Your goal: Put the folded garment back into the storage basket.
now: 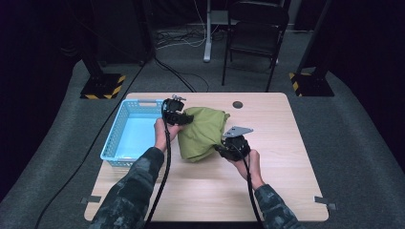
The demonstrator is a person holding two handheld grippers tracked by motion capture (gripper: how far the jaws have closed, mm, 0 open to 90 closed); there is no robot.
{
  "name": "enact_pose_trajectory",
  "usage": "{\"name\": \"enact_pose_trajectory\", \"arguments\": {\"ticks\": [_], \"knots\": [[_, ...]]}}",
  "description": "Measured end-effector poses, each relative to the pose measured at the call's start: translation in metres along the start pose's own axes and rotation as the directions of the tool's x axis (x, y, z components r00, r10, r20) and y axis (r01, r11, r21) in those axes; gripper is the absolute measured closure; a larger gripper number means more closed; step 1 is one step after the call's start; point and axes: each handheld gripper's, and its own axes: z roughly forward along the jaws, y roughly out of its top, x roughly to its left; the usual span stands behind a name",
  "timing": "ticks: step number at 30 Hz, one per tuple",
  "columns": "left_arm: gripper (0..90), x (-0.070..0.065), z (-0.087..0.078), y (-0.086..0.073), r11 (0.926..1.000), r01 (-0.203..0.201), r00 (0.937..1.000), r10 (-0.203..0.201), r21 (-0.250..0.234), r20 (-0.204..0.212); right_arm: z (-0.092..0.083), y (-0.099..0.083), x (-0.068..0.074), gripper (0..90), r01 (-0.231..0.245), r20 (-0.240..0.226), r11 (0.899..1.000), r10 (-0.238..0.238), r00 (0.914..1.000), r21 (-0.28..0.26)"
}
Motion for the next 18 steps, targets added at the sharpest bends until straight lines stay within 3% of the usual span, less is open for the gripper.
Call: {"name": "enact_pose_trajectory", "arguments": {"ticks": [18], "knots": [[73.4, 0.008, -0.015, 0.004, 0.9999, 0.004, 0.9996, -0.005, -0.013, -0.026, 0.005, 0.011, 0.006, 71.9, 0.011, -0.027, 1.000, -0.011, 0.9996, -0.021]]}}
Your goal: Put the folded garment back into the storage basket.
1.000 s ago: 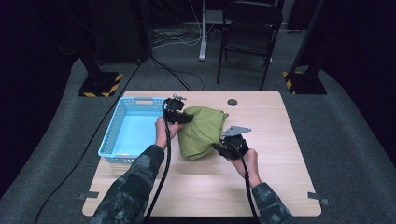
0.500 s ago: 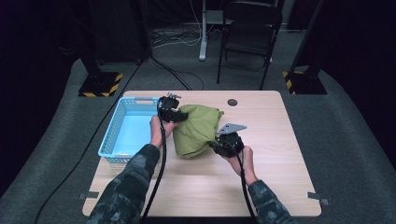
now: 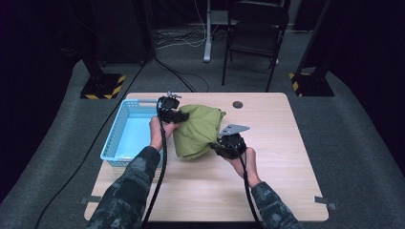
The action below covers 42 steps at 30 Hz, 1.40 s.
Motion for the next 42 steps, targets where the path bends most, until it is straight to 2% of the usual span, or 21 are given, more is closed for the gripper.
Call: {"name": "enact_pose_trajectory", "arguments": {"ticks": [11, 27, 42], "knots": [[73.5, 0.006, -0.010, 0.003, 1.0000, -0.002, 0.9999, 0.002, -0.008, -0.016, 0.003, 0.008, 0.004, 71.9, 0.003, -0.016, 1.000, -0.004, 0.9999, -0.014], [73.5, 0.018, -0.029, 0.002, 0.9995, 0.013, 0.9990, -0.014, -0.028, -0.043, 0.010, 0.023, 0.016, 71.7, 0.035, -0.044, 0.999, -0.036, 0.9984, -0.026], [73.5, 0.030, -0.047, 0.003, 0.9991, 0.019, 0.9963, -0.022, -0.037, -0.083, 0.018, 0.037, 0.026, 71.8, 0.051, -0.078, 0.998, -0.054, 0.9955, -0.040]]}}
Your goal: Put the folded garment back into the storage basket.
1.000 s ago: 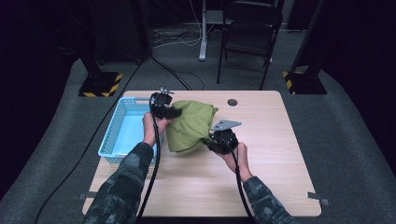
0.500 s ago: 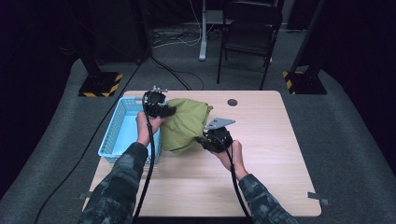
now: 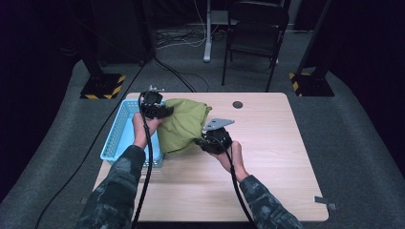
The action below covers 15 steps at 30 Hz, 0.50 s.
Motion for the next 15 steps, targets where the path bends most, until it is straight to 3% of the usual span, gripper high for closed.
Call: {"name": "enact_pose_trajectory", "arguments": {"ticks": [15], "knots": [[73.5, 0.014, -0.015, -0.001, 0.9998, 0.021, 0.9992, -0.021, -0.008, -0.033, 0.011, 0.013, 0.010, 71.7, 0.019, -0.032, 1.000, -0.019, 0.9993, -0.003]]}}
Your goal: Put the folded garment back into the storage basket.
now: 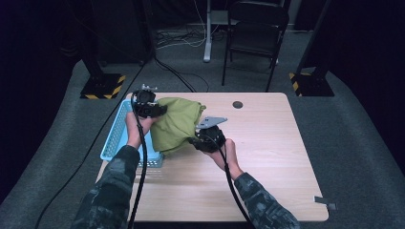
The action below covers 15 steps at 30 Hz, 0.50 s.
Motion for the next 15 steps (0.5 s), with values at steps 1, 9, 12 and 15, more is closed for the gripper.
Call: {"name": "enact_pose_trajectory", "arguments": {"ticks": [1, 9, 12, 15], "knots": [[73.5, 0.001, -0.001, 0.000, 1.0000, -0.001, 1.0000, 0.001, 0.000, -0.004, 0.001, 0.001, 0.001, 71.8, 0.001, -0.002, 1.000, -0.001, 1.0000, 0.000], [73.5, 0.012, -0.009, -0.005, 0.9998, 0.018, 0.9995, -0.018, -0.001, -0.026, 0.010, 0.008, 0.007, 71.8, 0.014, -0.022, 1.000, -0.014, 0.9997, 0.000], [73.5, 0.016, -0.012, -0.007, 0.9997, 0.023, 0.9990, -0.023, 0.002, -0.038, 0.014, 0.010, 0.010, 71.7, 0.021, -0.031, 1.000, -0.021, 0.9993, 0.002], [73.5, 0.020, -0.015, -0.008, 0.9996, 0.029, 0.9983, -0.029, 0.001, -0.050, 0.018, 0.012, 0.013, 71.7, 0.023, -0.039, 1.000, -0.023, 0.9990, 0.000]]}}
